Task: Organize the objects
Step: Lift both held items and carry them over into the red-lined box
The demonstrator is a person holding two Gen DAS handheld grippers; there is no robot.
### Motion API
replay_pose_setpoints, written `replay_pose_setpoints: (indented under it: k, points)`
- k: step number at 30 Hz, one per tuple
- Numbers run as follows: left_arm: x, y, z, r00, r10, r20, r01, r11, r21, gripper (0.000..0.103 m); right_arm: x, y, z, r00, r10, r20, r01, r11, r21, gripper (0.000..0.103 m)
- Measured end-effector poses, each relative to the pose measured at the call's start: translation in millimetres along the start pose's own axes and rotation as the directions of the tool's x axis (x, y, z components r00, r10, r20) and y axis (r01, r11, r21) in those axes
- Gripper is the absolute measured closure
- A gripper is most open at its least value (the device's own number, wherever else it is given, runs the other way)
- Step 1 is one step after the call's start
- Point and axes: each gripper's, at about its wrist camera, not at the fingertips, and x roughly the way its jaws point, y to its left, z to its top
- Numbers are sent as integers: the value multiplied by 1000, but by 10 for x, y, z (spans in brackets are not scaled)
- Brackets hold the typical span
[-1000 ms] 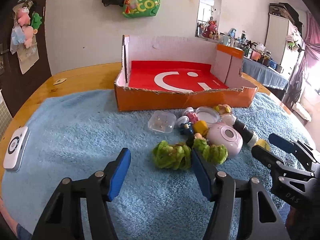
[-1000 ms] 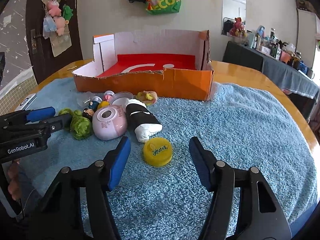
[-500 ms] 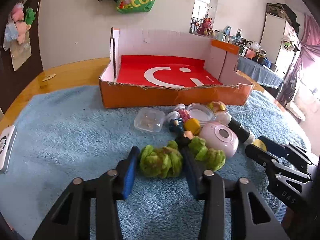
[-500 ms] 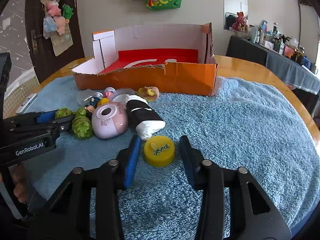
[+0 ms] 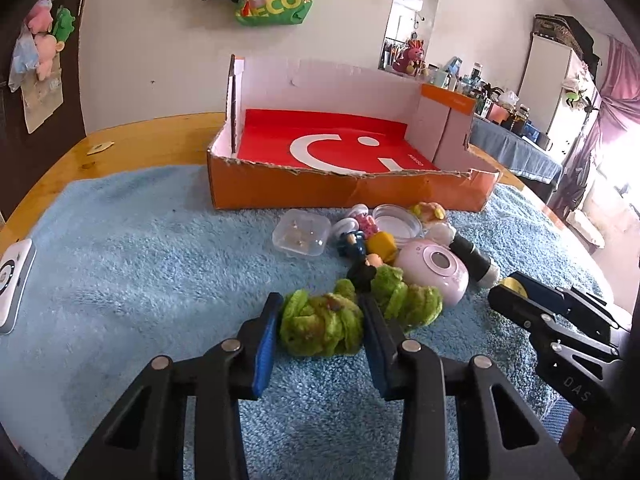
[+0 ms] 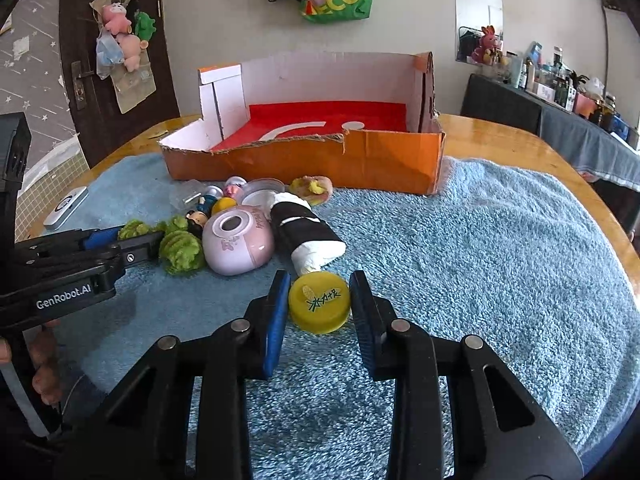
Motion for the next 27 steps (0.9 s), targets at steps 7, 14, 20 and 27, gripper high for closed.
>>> replay_pose_setpoints:
  k: [7,14,20,27]
  points:
    - [-89,-25,38,1000,3,24,-3,1000,8,63,-77,30,86,1000,9,25,-9,1000,-7,74]
    - [-159,-45,131,999,8,46,-8,1000,14,63,-106,78,220,998,24,53,-23,1000,-18,74]
    - [-196,-45,250,997,9,70,-11,1000,15,63,-115,92,380,996,35,77,-33,999,-22,74]
    - [-195,-66,439,995,10,96,-12,1000,18,63,-106,100,583,994,43,99,-40,999,-28,74]
